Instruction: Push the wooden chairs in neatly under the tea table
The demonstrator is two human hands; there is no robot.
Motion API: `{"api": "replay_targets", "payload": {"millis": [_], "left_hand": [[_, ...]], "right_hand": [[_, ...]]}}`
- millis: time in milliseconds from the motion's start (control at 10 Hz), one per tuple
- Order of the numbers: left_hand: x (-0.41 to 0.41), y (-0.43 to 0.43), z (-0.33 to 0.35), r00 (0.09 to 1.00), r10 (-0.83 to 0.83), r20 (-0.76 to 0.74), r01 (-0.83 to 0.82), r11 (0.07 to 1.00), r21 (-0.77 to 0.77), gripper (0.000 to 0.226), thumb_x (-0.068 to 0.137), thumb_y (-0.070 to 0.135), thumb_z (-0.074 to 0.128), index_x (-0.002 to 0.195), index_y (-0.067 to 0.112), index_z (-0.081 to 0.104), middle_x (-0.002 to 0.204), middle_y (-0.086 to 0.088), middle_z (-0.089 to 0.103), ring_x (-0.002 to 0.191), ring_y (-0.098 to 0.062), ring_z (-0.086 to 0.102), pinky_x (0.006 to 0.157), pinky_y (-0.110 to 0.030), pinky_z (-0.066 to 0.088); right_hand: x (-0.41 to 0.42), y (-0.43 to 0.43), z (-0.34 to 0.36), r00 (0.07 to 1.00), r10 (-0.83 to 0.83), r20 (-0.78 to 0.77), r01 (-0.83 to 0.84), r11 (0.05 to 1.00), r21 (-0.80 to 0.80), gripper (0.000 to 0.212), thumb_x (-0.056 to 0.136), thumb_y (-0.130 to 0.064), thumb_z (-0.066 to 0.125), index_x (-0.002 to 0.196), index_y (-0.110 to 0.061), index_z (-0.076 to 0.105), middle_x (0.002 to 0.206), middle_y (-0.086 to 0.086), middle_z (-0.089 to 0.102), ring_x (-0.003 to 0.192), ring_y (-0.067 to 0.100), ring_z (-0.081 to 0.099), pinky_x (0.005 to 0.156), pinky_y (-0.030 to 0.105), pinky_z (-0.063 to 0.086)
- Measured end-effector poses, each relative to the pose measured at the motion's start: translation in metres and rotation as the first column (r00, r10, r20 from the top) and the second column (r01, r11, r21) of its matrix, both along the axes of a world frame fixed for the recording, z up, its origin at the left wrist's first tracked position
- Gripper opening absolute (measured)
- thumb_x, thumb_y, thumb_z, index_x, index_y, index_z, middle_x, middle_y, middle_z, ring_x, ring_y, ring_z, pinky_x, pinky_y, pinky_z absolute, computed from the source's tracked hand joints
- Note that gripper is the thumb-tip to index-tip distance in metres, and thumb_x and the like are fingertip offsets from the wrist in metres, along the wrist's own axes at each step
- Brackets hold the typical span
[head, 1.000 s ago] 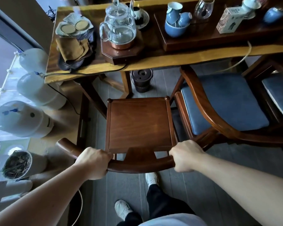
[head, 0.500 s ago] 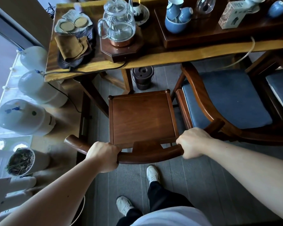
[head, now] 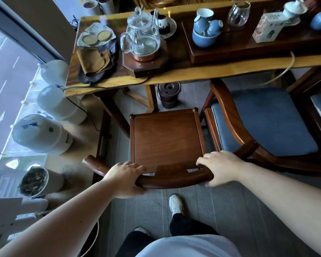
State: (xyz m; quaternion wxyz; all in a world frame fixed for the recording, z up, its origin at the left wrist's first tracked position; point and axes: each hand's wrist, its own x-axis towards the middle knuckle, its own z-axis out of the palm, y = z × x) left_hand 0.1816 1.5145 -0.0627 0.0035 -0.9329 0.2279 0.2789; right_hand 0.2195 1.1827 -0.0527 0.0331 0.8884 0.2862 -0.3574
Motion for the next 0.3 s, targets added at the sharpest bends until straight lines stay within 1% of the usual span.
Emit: {"api": "replay_targets", "payload": {"millis": [100,200,300], "left_hand": [[-0.005,-0.003,0.012,0.996,0.072,0.061,-0.06,0.983,-0.174,0.074,0.078,0.082,0.031,0.134,0.034,0.037,0.131,0.005,0.055,0.123,-0.019,0.045,0.098,-0.04,0.04],[0.003,-0.004,0.029,0.946,0.072,0.315,0.011,0.967,-0.253,0.069,0.089,0.07,0.027,0.14,0.024,0.036,0.139,-0.006,0.05,0.133,-0.028,0.035,0.11,-0.045,0.028],[0.031,-0.002,0.056,0.887,0.048,0.459,0.046,0.98,-0.192,0.072,0.089,0.065,0.024,0.145,0.02,0.03,0.149,-0.01,0.038,0.14,-0.032,0.023,0.114,-0.047,0.018]], "right_hand": [[0.002,-0.003,0.005,0.98,-0.148,-0.135,0.174,0.964,0.201,0.089,0.068,-0.081,0.057,0.141,-0.042,0.025,0.147,-0.013,0.036,0.129,0.014,0.041,0.102,0.041,0.04],[0.006,0.003,0.018,0.968,-0.236,-0.079,0.249,0.906,0.344,0.086,0.074,-0.08,0.051,0.145,-0.046,0.014,0.159,-0.011,0.016,0.14,0.013,0.025,0.111,0.042,0.028],[0.022,0.025,0.04,0.967,-0.206,0.151,0.14,0.923,0.358,0.089,0.076,-0.081,0.042,0.147,-0.043,0.005,0.162,-0.003,0.007,0.144,0.02,0.015,0.114,0.046,0.019]]}}
